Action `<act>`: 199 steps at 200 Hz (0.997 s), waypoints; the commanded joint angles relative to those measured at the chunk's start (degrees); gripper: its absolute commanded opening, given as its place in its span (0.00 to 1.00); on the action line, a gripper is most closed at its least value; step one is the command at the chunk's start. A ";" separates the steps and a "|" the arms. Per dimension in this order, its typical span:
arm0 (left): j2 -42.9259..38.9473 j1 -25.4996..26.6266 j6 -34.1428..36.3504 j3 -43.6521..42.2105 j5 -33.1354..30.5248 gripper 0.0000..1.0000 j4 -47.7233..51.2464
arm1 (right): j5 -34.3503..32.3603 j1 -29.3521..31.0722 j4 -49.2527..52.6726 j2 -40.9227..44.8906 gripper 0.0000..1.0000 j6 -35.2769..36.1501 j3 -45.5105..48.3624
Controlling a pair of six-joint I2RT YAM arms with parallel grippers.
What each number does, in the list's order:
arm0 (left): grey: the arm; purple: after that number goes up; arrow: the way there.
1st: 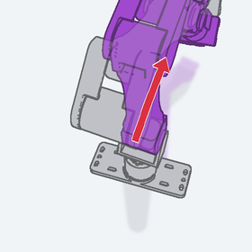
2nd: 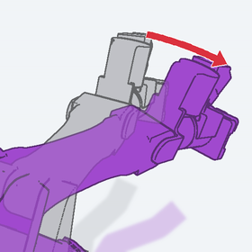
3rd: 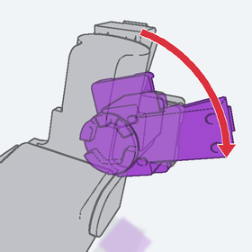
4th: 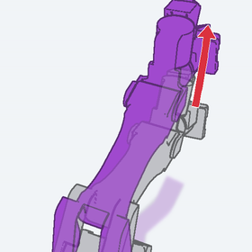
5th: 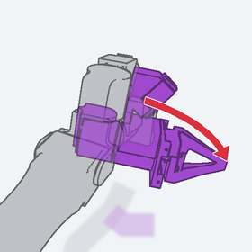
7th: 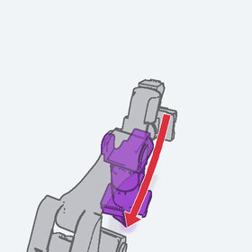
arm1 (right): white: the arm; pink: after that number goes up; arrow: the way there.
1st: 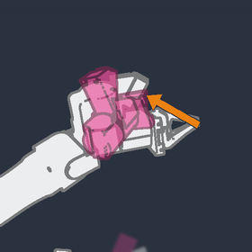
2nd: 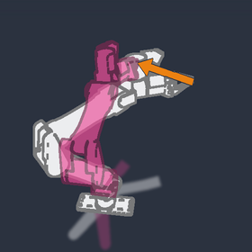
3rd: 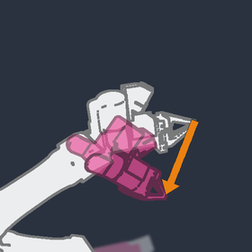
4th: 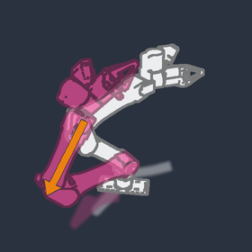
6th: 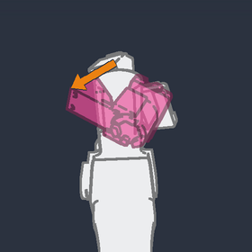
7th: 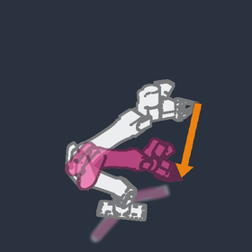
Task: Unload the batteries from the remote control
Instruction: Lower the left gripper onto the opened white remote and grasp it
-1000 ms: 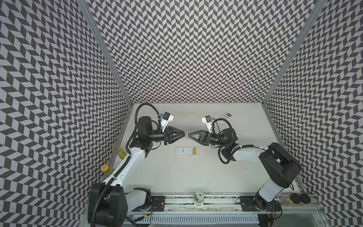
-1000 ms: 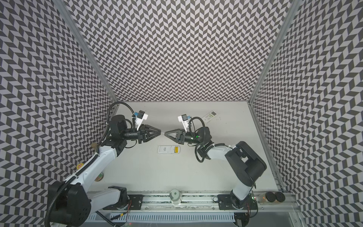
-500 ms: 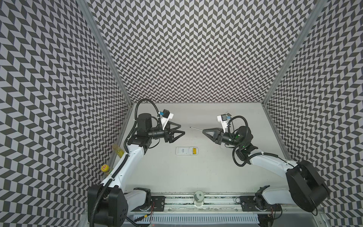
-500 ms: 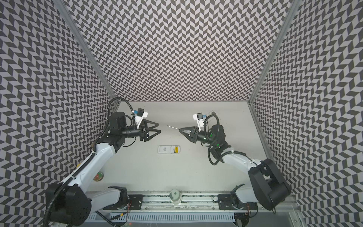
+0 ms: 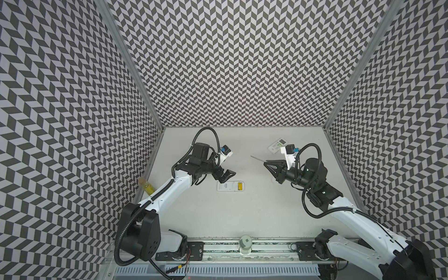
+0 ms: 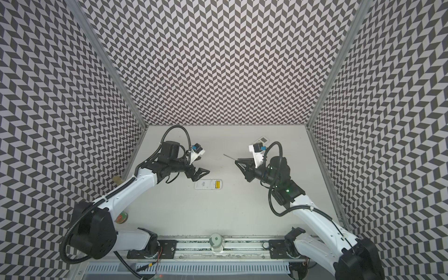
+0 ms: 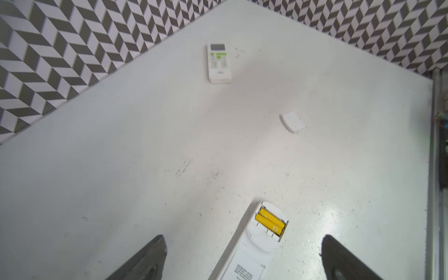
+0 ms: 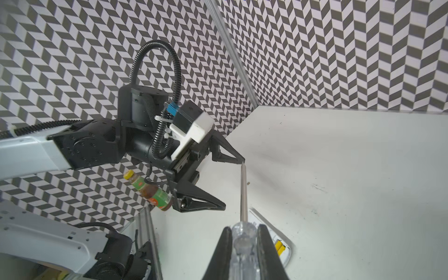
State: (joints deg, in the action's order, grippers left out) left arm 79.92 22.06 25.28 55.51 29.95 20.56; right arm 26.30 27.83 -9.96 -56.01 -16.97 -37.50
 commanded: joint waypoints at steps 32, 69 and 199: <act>7.43 3.45 12.98 1.17 -7.66 0.99 5.24 | -4.68 -0.19 8.43 5.22 0.03 9.33 0.63; 10.73 4.11 16.67 2.08 -8.23 0.98 8.12 | -5.47 -0.18 10.25 6.93 0.02 11.29 2.02; 22.59 7.82 19.33 5.89 -11.23 0.94 10.90 | -4.88 -0.24 11.47 8.48 0.02 12.68 3.24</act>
State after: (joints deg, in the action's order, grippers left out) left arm 100.90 28.62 43.13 59.94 18.44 29.39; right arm 21.30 27.83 3.36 -48.97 -5.10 -34.52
